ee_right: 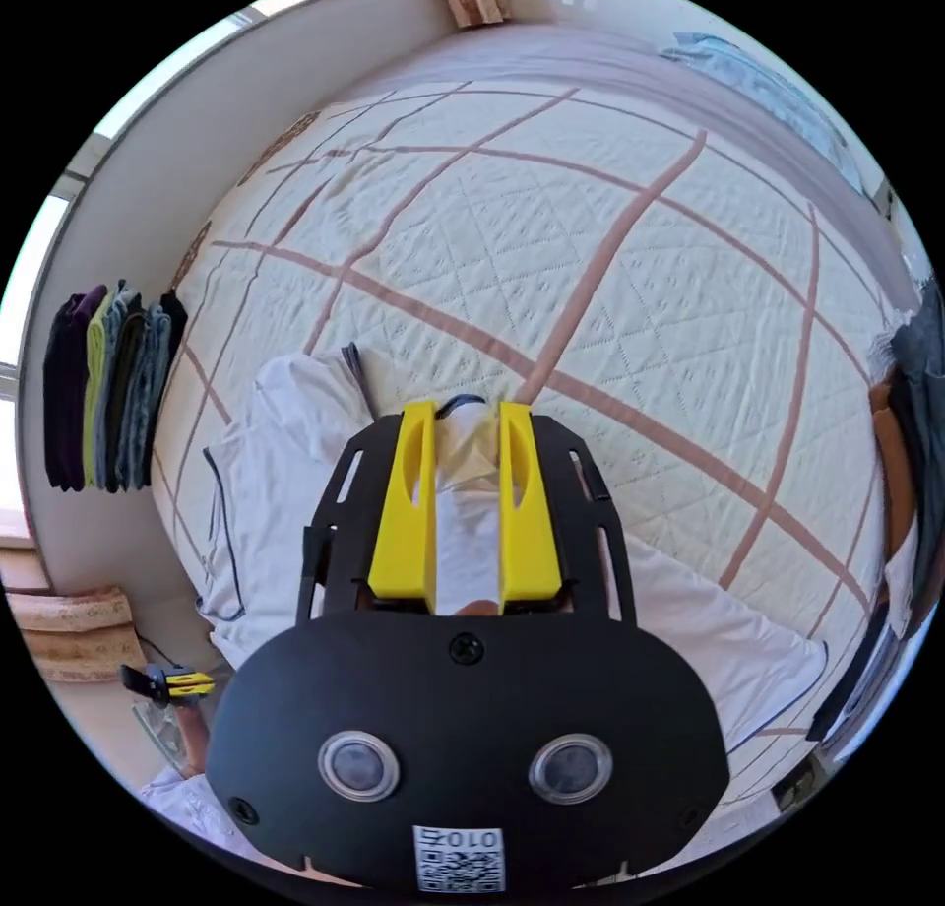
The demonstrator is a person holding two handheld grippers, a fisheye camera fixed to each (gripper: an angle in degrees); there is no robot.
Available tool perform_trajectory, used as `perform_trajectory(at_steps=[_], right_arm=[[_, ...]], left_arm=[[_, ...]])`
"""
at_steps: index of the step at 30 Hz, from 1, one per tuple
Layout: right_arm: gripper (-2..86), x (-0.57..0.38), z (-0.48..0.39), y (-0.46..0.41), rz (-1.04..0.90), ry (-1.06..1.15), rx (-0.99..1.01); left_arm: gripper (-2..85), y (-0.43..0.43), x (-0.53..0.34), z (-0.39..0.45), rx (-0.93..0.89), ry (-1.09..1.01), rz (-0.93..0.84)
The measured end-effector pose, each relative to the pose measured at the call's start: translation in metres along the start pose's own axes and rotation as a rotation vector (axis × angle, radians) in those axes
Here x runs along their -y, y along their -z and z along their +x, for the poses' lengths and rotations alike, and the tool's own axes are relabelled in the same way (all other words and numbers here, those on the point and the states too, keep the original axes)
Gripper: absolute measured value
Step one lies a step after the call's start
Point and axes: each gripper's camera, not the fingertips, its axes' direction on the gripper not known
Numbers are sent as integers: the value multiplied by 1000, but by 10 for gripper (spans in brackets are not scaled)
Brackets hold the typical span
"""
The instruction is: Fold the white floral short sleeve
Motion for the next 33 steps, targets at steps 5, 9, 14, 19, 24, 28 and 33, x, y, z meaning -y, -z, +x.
perform_trajectory(at_steps=[5, 9, 14, 19, 24, 28, 33], right_arm=[[41, -36, -32, 40, 119, 305, 94], [38, -119, -55, 82, 332, 708, 238], [42, -211, -76, 53, 158, 986, 192], [68, -271, -48, 53, 254, 791, 183], [73, -324, -40, 67, 407, 598, 105], [82, -362, -41, 78, 495, 497, 132], [96, -354, -44, 67, 419, 417, 94]], left_arm=[[6, -8, 18, -6, -64, -3, 31], [9, -16, 75, 13, -80, -144, 80], [27, -19, 139, 35, -85, -254, 146], [64, -42, 212, 44, -73, -269, 123], [95, -84, 339, 64, 6, -390, 53], [104, -138, 428, 71, 12, -451, -76], [94, -209, 490, 90, 34, -544, -324]])
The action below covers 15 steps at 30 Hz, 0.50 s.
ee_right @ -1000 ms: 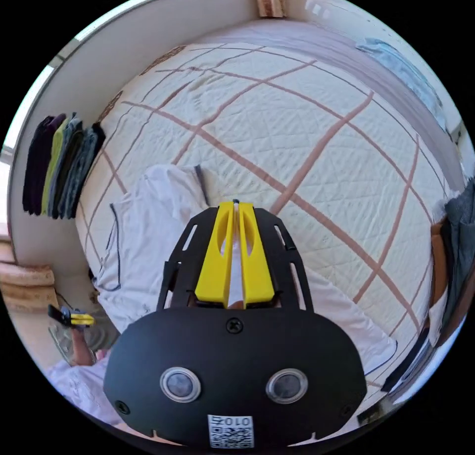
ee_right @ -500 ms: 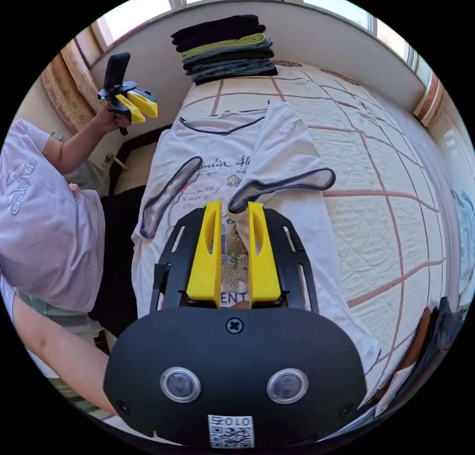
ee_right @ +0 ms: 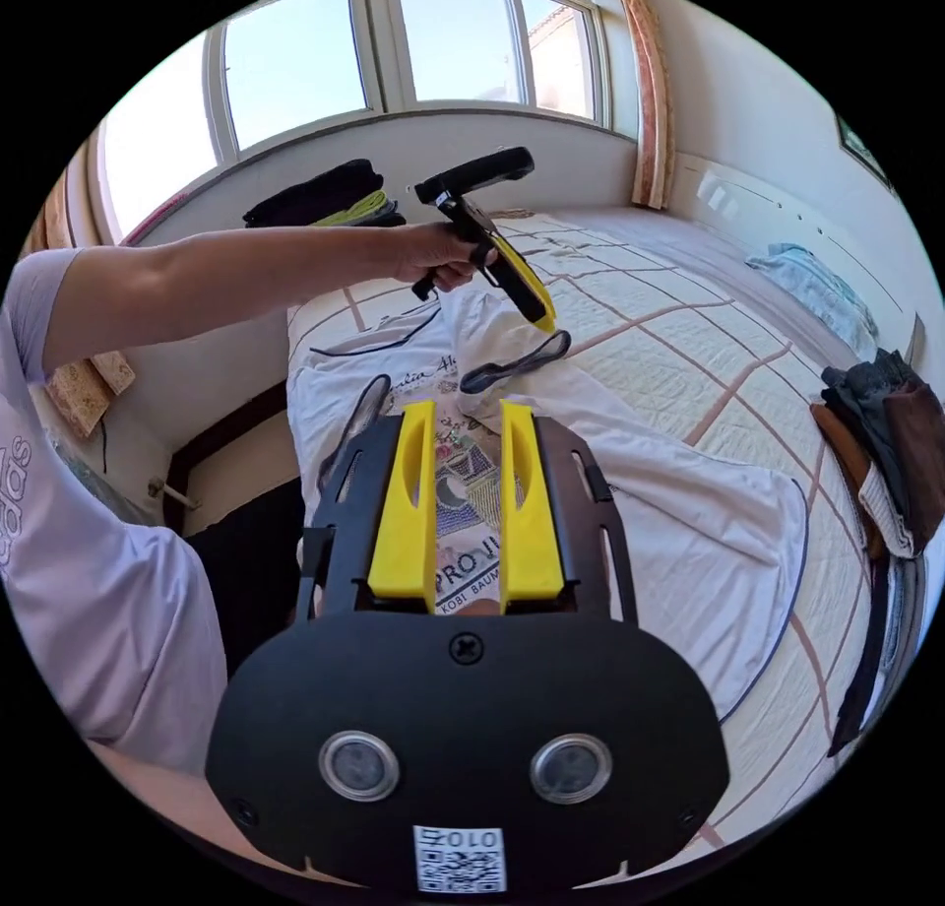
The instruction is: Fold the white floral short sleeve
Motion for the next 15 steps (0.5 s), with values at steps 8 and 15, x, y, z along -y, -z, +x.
perform_trajectory(at_steps=[8, 15], right_arm=[[95, 21, 18, -21, -79, 39, -35], [106, 51, 2, -47, -117, 214, -100]], left_arm=[[5, 31, -24, 9, -179, -155, 162], [-1, 109, -100, 6, -77, -125, 466]])
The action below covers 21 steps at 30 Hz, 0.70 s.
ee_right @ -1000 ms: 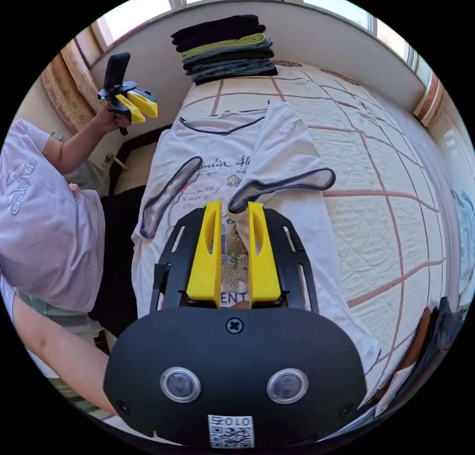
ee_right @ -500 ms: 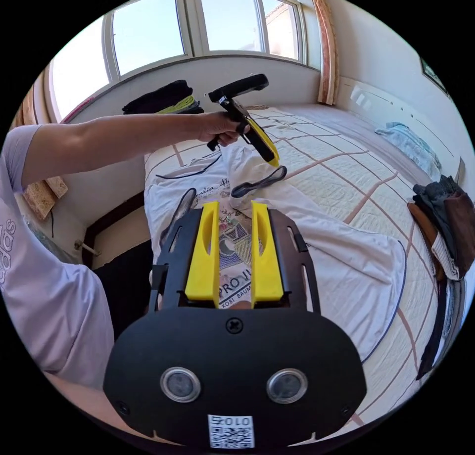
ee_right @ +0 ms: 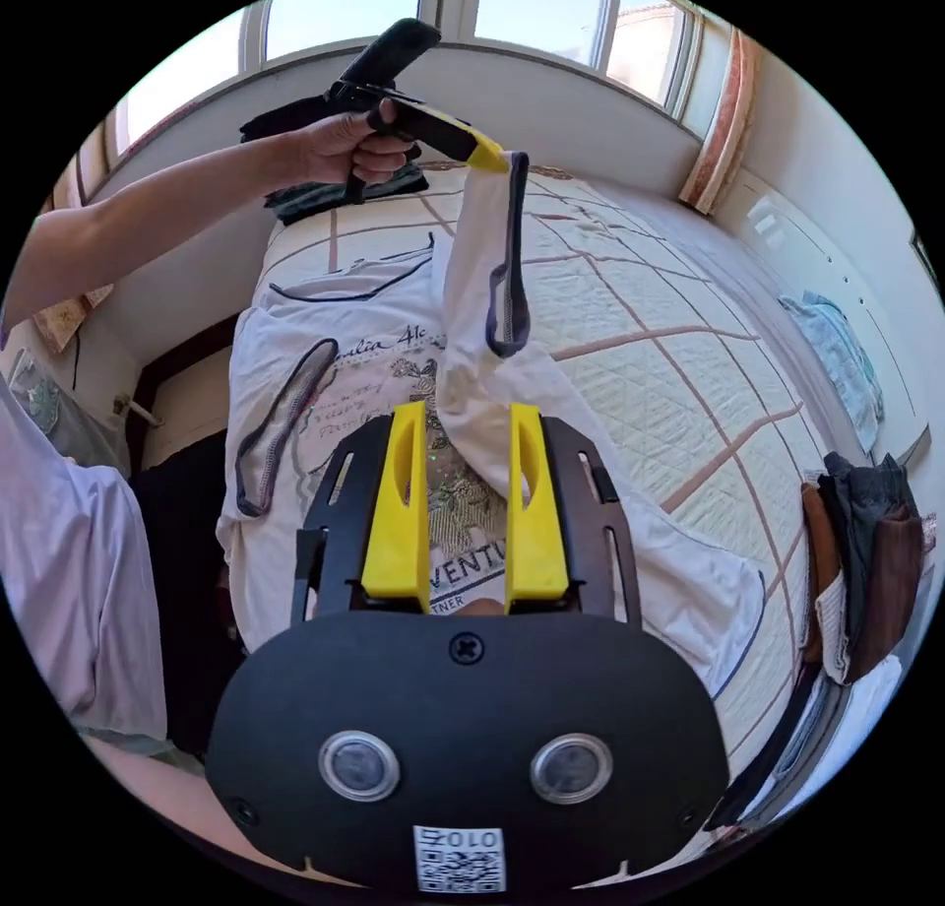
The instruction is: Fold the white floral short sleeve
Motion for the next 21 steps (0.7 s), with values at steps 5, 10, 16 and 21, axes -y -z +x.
perform_trajectory(at_steps=[5, 10, 16, 21], right_arm=[[83, 21, 23, -38, -148, -90, -123], [88, 37, 82, -31, -120, -425, -231], [89, 0, 120, -15, -117, -639, -132], [86, -14, 111, -12, -14, -680, 71]], left_arm=[[-2, 15, -6, 12, 45, -13, -14], [-2, 9, 4, 24, 169, 24, -20], [-2, -22, -12, 65, 350, -45, -98], [-2, -52, -47, 91, 318, 26, -32]])
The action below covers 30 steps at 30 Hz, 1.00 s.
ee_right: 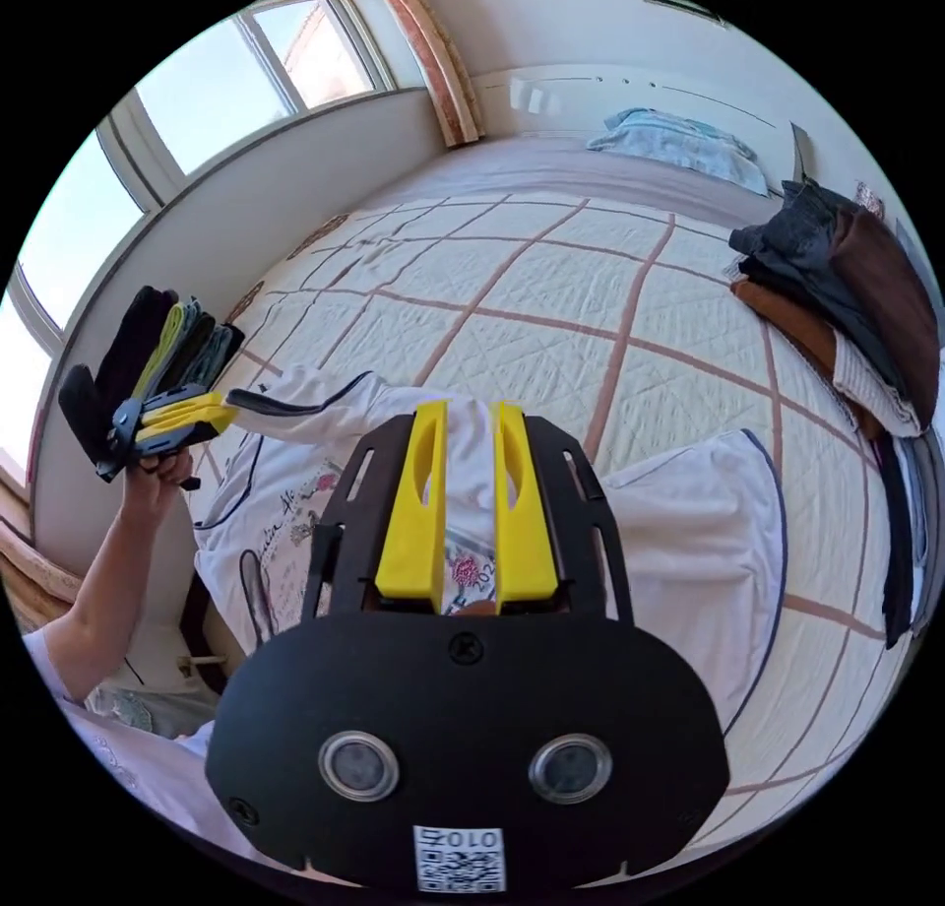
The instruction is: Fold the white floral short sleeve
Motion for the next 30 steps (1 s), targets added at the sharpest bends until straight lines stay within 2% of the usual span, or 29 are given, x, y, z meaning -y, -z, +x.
perform_trajectory(at_steps=[2, 5, 6, 8, 9, 14, 18, 22, 23, 26, 28, 30], right_arm=[[86, -2, -8, -5, -28, 23, 29], [82, -12, -14, 5, 81, 25, 95], [86, -13, -17, 4, 86, 59, 115], [96, -8, -26, -5, 59, 123, 136], [102, -2, -34, -12, 29, 163, 135], [104, 40, -75, -37, -41, 289, -1], [96, 85, -106, -81, -203, 333, -65], [49, 98, -120, -113, -382, 343, -164], [45, 98, -121, -107, -362, 338, -154], [41, 81, -118, -57, -144, 357, -69], [39, 41, -110, -25, 16, 420, -10], [37, 2, -100, -16, 75, 470, 2]], left_arm=[[-2, -4, -2, 14, 46, -1, -12], [-2, 6, -9, 50, 156, -107, 43], [-2, -1, -16, 68, 207, -198, -1], [-2, -23, -29, 83, 162, -284, -137], [-2, -34, -36, 86, 141, -277, -202], [-2, -32, -42, 83, 113, -158, -175], [-2, -39, -41, 80, 84, -101, -205], [-1, -39, -45, 82, 80, -76, -211], [-1, -37, -47, 80, 74, -64, -210], [-1, -34, -50, 75, 51, -28, -202], [-2, -33, -52, 74, 47, -15, -195], [-1, -33, -54, 75, 39, -15, -192]])
